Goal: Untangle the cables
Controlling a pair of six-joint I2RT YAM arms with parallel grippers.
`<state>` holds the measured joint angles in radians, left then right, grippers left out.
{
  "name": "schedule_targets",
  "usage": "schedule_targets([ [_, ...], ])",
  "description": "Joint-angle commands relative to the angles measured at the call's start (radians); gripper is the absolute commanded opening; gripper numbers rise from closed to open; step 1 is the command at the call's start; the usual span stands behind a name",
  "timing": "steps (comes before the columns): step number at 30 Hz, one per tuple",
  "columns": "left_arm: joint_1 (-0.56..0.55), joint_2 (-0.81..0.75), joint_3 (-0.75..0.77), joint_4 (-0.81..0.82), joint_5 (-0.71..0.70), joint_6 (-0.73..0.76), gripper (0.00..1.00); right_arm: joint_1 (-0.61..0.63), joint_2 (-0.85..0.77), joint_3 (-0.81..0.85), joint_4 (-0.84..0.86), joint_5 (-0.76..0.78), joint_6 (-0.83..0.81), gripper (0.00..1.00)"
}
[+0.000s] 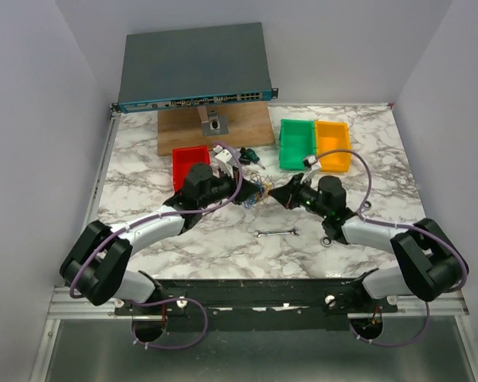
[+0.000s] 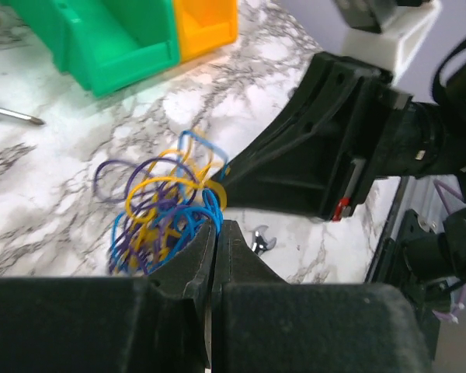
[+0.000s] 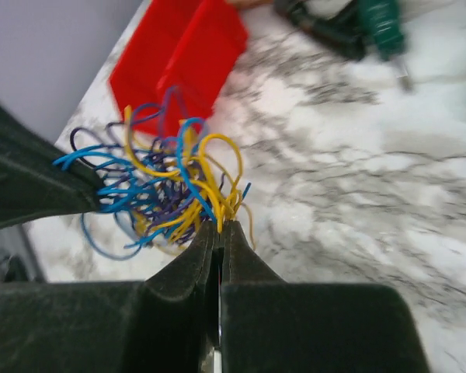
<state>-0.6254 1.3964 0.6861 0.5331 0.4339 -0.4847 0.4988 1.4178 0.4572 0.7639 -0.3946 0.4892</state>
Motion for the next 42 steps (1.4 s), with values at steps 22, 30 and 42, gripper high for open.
schedule_targets([
  [22,0.095,-0.107,-0.065,-0.047,-0.135,-0.048,0.0,0.002,-0.344,-0.136,-0.136,0.595,-0.029,0.71],
  [30,0.093,-0.072,-0.068,0.086,0.04,-0.072,0.0,0.012,-0.129,-0.073,0.047,0.035,-0.075,0.83],
  [42,0.081,-0.02,-0.064,0.249,0.234,-0.117,0.0,0.064,-0.007,-0.013,0.104,-0.092,-0.075,0.8],
])
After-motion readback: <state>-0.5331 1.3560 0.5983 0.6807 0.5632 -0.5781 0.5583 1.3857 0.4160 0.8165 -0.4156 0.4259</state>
